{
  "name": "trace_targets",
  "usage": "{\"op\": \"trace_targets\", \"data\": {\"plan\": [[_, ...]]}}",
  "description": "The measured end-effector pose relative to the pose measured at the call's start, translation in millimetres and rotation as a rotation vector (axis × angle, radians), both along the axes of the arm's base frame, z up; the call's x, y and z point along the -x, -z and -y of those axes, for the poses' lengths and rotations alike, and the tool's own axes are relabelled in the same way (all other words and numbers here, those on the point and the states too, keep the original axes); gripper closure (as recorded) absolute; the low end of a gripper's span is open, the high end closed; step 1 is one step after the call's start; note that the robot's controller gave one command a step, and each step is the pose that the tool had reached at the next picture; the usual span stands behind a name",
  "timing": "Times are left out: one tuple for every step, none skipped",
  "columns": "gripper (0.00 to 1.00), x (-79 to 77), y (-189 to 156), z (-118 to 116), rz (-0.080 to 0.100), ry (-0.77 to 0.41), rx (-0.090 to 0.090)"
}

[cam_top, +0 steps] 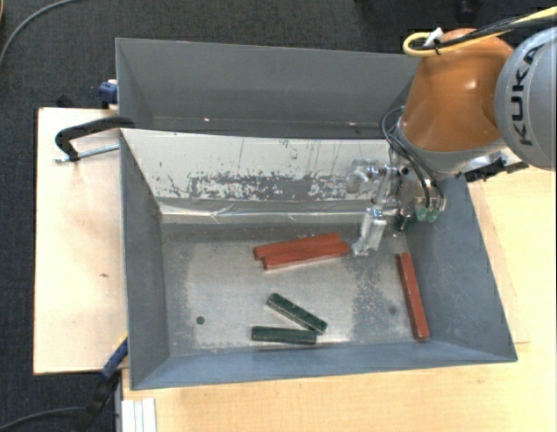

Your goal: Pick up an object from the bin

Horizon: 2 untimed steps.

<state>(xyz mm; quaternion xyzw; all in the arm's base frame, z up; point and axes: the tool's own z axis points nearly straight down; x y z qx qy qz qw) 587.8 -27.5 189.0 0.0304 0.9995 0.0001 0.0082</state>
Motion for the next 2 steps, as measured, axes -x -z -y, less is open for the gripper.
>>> {"op": "trace_targets", "data": {"plan": [[0.00, 42.2, 24.9, 8.4, -0.019, -0.066, 0.000], [0.00, -2.9, 119.7, 19.3, -0.015, -0.163, 0.001]]}}
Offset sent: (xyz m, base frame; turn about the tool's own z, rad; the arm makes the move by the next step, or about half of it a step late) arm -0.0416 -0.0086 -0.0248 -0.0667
